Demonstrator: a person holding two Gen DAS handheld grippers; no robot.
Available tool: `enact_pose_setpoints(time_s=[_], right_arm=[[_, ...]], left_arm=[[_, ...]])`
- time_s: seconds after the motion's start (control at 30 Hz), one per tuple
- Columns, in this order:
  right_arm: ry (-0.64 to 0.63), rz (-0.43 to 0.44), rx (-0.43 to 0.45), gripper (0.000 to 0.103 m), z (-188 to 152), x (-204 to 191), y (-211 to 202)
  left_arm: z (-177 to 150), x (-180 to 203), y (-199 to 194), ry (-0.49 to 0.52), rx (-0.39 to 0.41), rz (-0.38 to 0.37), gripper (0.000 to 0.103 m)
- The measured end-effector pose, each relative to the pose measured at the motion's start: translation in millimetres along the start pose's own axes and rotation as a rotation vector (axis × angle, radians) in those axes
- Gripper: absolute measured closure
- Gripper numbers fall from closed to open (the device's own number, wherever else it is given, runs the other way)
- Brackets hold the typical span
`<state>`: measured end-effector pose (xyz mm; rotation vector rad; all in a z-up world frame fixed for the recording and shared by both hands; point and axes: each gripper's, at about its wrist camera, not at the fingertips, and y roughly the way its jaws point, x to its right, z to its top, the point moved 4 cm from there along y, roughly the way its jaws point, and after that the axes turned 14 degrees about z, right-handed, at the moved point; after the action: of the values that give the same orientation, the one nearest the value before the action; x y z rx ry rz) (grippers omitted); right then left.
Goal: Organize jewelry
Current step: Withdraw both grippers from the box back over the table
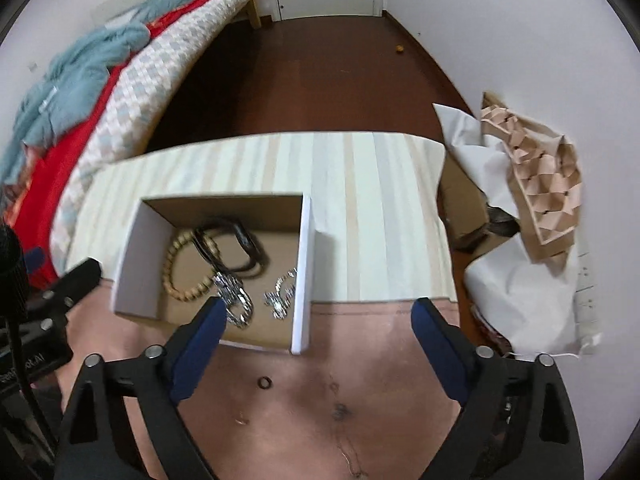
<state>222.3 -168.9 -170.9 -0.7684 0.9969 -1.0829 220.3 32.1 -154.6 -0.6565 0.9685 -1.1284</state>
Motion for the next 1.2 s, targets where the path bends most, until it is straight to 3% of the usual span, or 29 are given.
enact_pose_setpoints(time_s=[0.07, 0.37, 0.77, 1.07, 1.2], right_arm=[[-0.009, -0.015, 0.004, 0.001, -4, -3, 1], [-0.007, -0.016, 0.056, 0.001, -19, -23, -25], [-0.034, -0.034, 0.208, 0.001, -40, -52, -110], [-0.042, 0.021, 0.274, 0.001, -61, -68, -157], [0.015, 0.055, 0.277, 0.001, -77, -49, -162]], left_arm=[[-7, -4, -1, -0.008, 0.000, 0.002, 0.002], [-20, -25, -31, -0.042, 0.049, 0.038, 0.001], [-39, -54, -104, -0.094, 0.165, 0.056, 0.001], [-55, -67, -135, -0.123, 0.190, 0.078, 0.001], [-66, -64, -133, -0.135, 0.184, 0.071, 0.001]])
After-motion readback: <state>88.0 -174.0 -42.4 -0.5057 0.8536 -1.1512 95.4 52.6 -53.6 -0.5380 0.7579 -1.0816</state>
